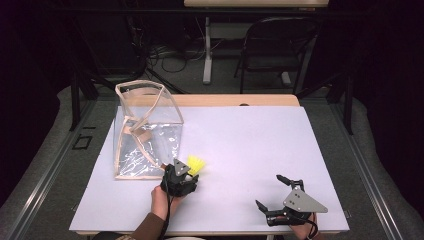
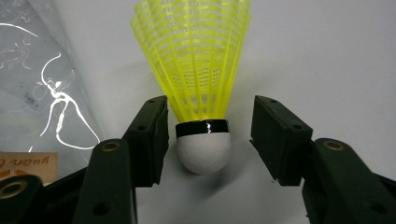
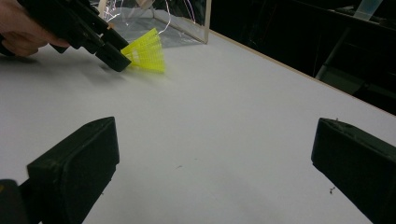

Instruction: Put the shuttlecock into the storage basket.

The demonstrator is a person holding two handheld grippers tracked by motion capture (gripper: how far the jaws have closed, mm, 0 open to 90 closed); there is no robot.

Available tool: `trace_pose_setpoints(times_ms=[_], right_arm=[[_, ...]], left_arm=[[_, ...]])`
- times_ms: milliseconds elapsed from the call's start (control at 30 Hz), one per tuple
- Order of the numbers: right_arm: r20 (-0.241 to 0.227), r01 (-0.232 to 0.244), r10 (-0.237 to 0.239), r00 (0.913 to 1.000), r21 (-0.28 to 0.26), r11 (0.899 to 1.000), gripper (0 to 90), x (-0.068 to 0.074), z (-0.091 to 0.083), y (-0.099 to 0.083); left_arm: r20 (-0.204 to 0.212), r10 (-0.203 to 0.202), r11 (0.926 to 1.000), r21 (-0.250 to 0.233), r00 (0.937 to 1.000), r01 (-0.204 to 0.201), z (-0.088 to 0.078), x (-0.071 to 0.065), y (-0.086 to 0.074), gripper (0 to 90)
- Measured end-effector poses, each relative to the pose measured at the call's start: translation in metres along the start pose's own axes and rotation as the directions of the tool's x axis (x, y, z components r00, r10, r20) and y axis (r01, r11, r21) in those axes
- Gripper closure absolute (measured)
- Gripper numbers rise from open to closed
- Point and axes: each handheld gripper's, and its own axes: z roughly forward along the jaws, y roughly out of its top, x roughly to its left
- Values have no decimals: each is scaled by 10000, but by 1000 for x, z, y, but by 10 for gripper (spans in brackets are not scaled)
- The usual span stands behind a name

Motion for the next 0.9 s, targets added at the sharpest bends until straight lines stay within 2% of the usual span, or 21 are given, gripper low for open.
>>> trace_pose_setpoints(times_ms=[33, 367, 533, 900], right_arm=[[4, 8, -8, 10000, 15, 10000, 4, 0, 0, 0], [41, 22, -22, 10000, 8, 10000, 10, 0, 0, 0], [56, 30, -30, 10000, 16, 10000, 10, 0, 0, 0], [70, 28, -28, 10000, 11, 10000, 10, 0, 0, 0]], left_arm=[[-34, -156, 9998, -81, 9999, 155, 0, 0, -1, 515], [28, -457, 9989, -121, 9990, 457, 2, 0, -5, 643], [165, -647, 9976, -222, 9978, 650, 2, 2, -6, 648], [296, -680, 9966, -456, 9972, 693, -3, 6, -6, 649]])
